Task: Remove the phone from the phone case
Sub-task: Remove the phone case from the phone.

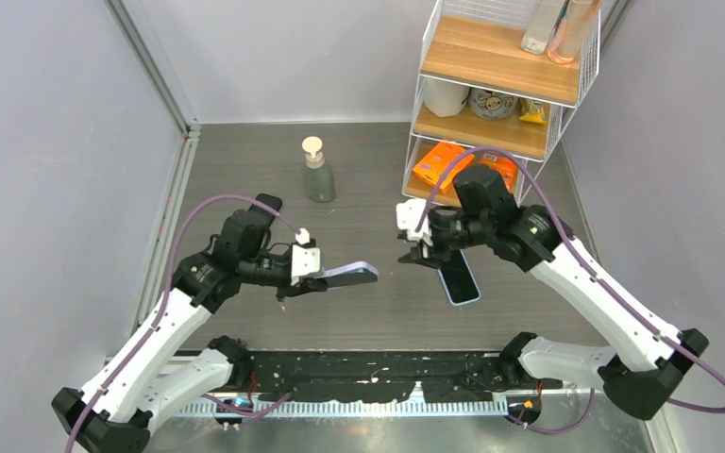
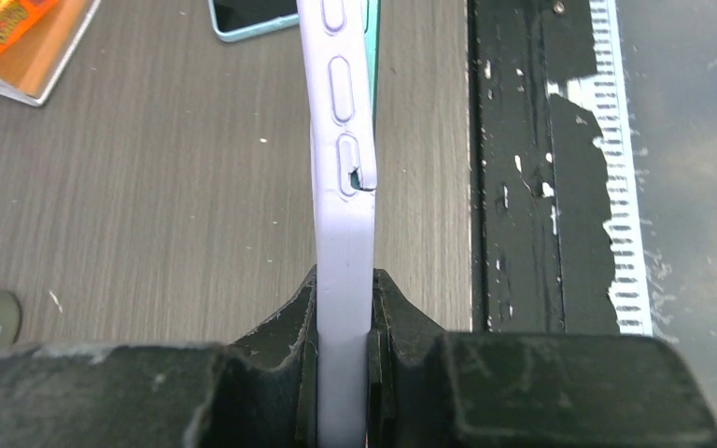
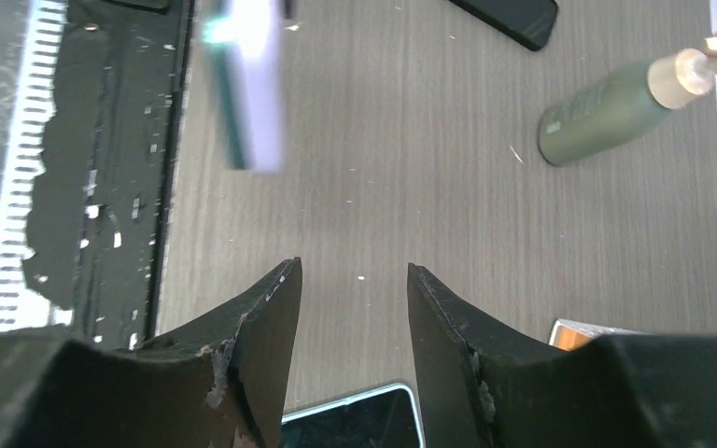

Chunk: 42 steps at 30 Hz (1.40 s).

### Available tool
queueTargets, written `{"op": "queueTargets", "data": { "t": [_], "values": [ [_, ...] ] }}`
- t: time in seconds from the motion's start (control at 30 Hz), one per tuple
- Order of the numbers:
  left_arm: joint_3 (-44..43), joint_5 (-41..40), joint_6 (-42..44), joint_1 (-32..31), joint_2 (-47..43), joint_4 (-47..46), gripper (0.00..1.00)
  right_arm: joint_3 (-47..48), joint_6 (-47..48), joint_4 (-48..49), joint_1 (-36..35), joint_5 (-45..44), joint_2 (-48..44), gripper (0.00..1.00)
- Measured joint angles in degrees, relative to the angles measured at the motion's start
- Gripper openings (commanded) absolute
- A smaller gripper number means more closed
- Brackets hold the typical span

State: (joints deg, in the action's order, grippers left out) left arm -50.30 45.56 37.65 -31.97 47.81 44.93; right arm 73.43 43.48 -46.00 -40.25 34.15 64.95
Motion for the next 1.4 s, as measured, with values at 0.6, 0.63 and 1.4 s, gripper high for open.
{"op": "queueTargets", "data": {
  "t": [0.6,0.63,1.4],
  "values": [
    [1.05,4.96,-16.02,2.14,1.05,-12.41,0.0,-1.62,1.6,-2.03,0.24,18.32,0.61,0.45],
    [1.11,5.05,-16.44,2.14,1.03,-12.66,0.0,-1.55,1.33,-1.9,0.24,18.34,0.96,0.45],
    [3.56,7.15,-20.76,2.47,0.31,-16.79,0.0,-1.29,-3.37,-0.31,0.26,18.29,2.99,0.44]
  ]
}}
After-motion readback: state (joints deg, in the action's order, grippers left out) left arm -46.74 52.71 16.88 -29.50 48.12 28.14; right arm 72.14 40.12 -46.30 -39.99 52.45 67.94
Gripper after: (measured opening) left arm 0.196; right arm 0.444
